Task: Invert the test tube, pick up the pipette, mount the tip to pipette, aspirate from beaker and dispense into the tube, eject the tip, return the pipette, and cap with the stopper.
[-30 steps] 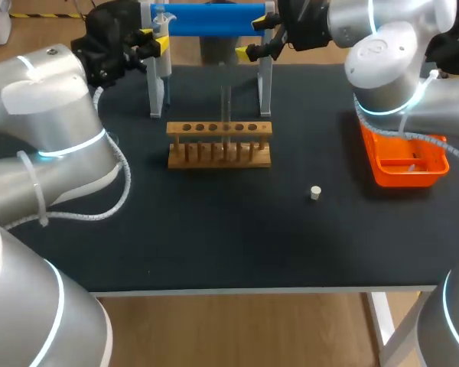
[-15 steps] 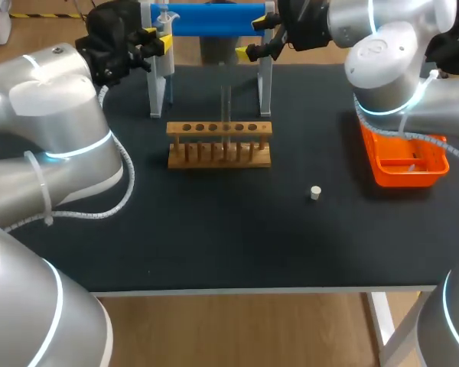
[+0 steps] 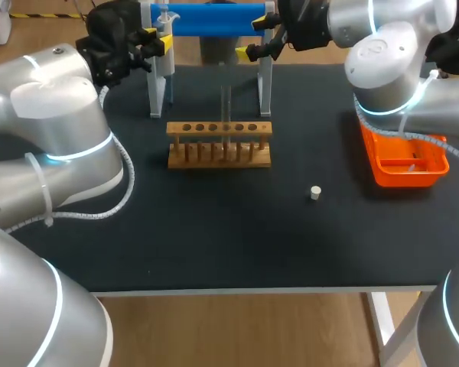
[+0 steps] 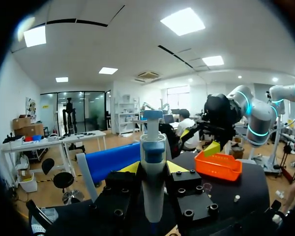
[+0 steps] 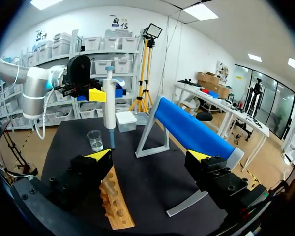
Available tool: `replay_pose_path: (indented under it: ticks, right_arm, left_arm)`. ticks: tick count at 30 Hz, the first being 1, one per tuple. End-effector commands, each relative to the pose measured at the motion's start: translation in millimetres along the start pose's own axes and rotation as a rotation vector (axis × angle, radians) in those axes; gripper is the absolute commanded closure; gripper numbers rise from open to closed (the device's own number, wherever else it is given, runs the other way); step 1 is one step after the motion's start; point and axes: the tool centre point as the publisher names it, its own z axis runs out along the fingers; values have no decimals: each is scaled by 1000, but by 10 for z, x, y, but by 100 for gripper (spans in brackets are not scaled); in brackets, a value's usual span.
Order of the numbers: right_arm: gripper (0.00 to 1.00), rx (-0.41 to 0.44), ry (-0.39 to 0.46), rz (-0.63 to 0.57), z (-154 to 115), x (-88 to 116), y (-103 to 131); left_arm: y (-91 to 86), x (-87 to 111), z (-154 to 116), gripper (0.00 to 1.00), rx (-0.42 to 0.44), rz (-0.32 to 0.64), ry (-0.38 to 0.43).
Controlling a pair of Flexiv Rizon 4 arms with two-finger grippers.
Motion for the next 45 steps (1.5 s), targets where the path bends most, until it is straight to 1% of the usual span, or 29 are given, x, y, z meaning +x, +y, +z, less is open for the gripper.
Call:
replay_pose_path:
  ticks: [1,12,21,28,35,45]
  right_arm:
    - [0,1,1,0,-5,0,2]
    - [0,1,1,0,-5,0,2]
    - [0,1,1,0,-5,0,2]
    - [0,1,1,0,-5,0,2]
    - [0,1,1,0,-5,0,2]
    - [0,1,1,0,-5,0,2]
  left_arm:
    - [5,-44,28,100,0,0,-4]
    - [44,-410,309,100,10,-4,-82]
    - [42,-606,440,100,8,-11,-142]
    - [36,-683,508,100,-14,-23,-205]
    - [31,-720,585,100,-45,-35,-258]
    - [23,-787,687,100,-116,-63,-342]
